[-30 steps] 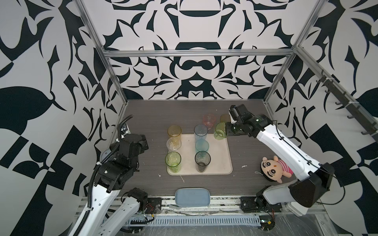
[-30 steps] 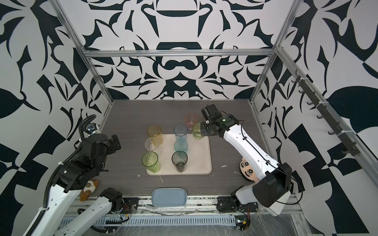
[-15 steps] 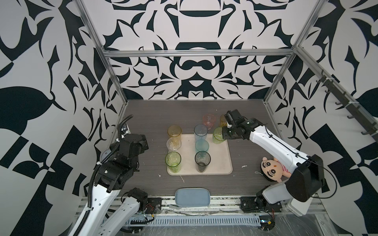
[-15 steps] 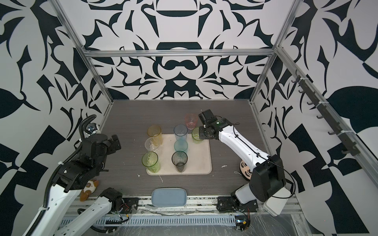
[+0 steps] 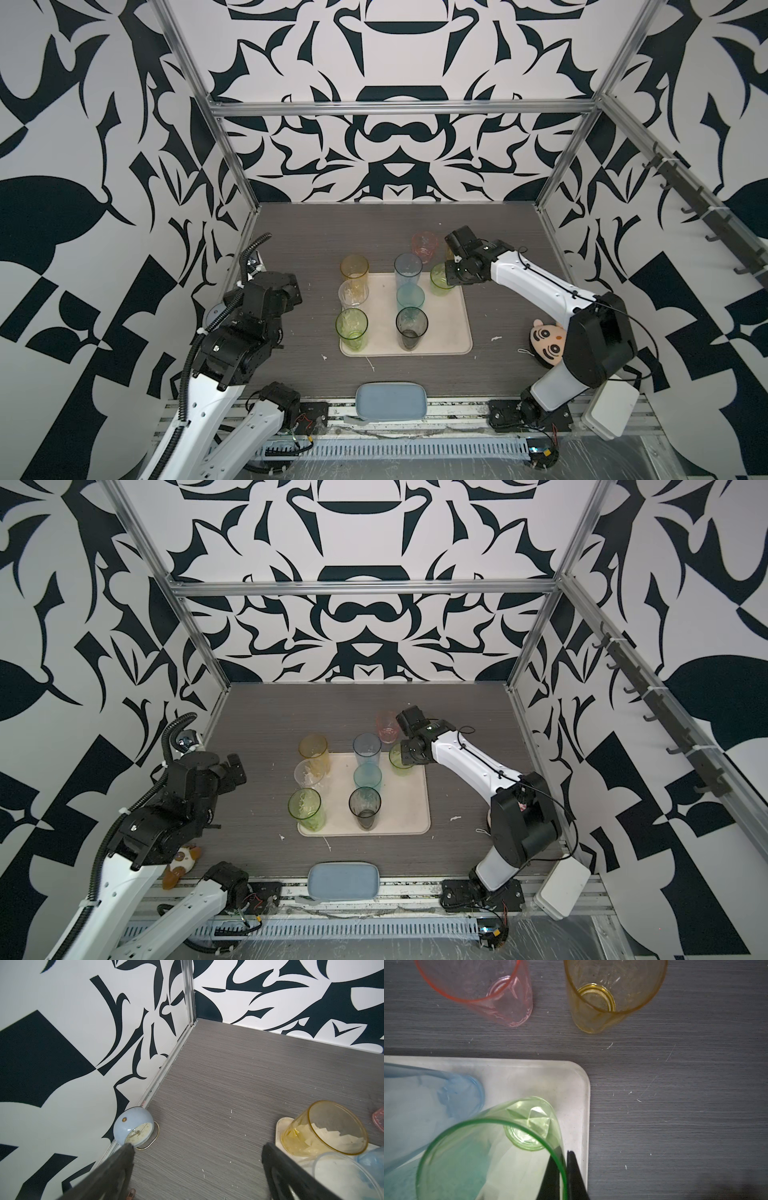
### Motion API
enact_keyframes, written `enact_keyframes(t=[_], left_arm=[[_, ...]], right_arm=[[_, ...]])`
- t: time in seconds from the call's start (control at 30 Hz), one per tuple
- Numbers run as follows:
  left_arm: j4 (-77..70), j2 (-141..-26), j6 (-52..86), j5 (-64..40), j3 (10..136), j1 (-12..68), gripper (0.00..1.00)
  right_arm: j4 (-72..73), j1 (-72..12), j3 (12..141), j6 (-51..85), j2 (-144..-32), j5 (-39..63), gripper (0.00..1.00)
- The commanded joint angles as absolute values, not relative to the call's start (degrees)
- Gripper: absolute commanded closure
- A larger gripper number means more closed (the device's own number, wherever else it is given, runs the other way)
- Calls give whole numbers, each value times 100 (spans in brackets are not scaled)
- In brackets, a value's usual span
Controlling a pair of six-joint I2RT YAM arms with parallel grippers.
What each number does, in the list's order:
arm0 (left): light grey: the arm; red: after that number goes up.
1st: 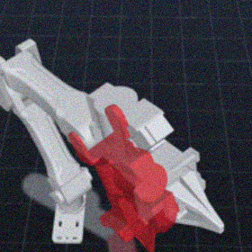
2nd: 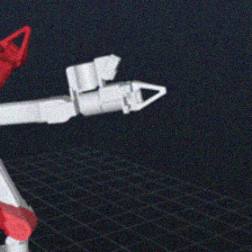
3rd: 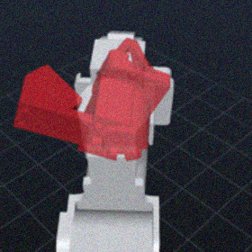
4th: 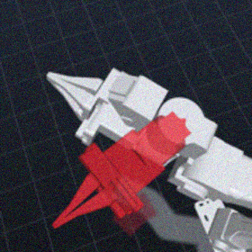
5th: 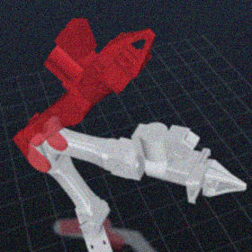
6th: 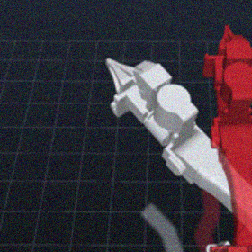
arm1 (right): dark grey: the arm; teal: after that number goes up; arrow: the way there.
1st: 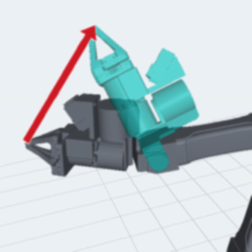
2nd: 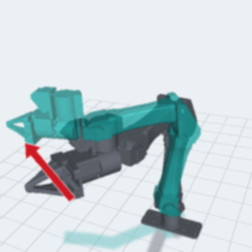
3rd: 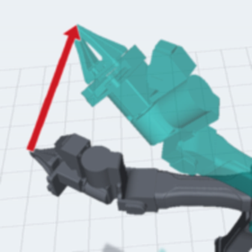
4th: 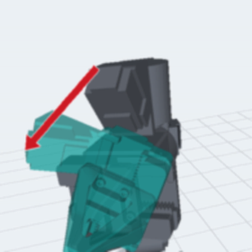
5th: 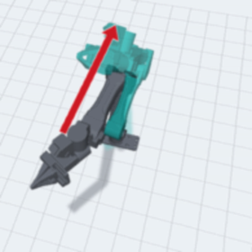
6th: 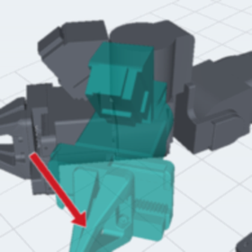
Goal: Place the glasses into the tray
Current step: Place the glass on the tray.
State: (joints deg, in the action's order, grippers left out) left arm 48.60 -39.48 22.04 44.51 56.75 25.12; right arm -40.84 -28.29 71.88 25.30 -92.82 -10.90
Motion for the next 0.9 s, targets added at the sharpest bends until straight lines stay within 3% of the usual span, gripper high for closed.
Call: enact_keyframes(t=[0.0, 0.87], left_arm=[[4816, -3940, 2238, 4443, 5612, 2502, 0], [4816, -3933, 2232, 4463, 5606, 2499, 1]], right_arm=[[-3890, -2753, 7289, 2533, -9270, -1202, 100], [-3812, -2487, 7417, 2483, -9857, -811, 100]])
